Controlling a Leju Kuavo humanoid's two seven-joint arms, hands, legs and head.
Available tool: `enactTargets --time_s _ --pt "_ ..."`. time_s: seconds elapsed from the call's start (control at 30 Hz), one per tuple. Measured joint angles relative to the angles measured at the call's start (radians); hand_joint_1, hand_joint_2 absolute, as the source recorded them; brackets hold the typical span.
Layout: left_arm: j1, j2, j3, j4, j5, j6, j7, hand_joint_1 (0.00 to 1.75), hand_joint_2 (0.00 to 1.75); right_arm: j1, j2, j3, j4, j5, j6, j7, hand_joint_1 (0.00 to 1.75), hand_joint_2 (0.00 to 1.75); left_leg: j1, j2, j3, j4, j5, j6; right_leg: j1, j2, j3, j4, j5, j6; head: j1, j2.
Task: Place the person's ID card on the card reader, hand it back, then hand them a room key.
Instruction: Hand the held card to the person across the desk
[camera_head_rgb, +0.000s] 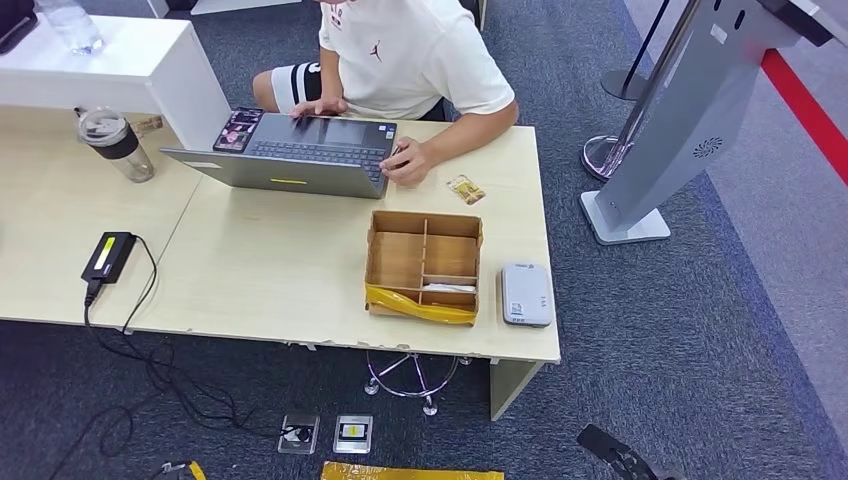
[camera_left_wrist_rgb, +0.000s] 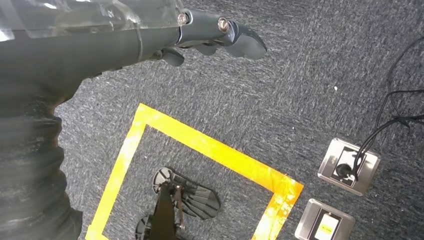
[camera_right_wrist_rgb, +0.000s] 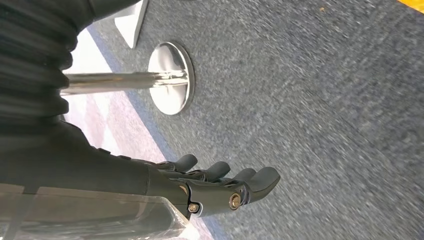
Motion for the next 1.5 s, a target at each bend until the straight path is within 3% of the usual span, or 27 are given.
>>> enactTargets --time_s 1.5 --pt "-0.002 0.017 0.007 0.002 -0.016 -0.005 0.017 0.0 1.75 -0.028 0.036 0.033 0.004 0.007 0.024 0.009 0.0 1.75 0.0 0.001 0.001 0.0 0.0 0.0 0.0 0.001 0.001 0.0 0.0 0.0 0.0 0.0"
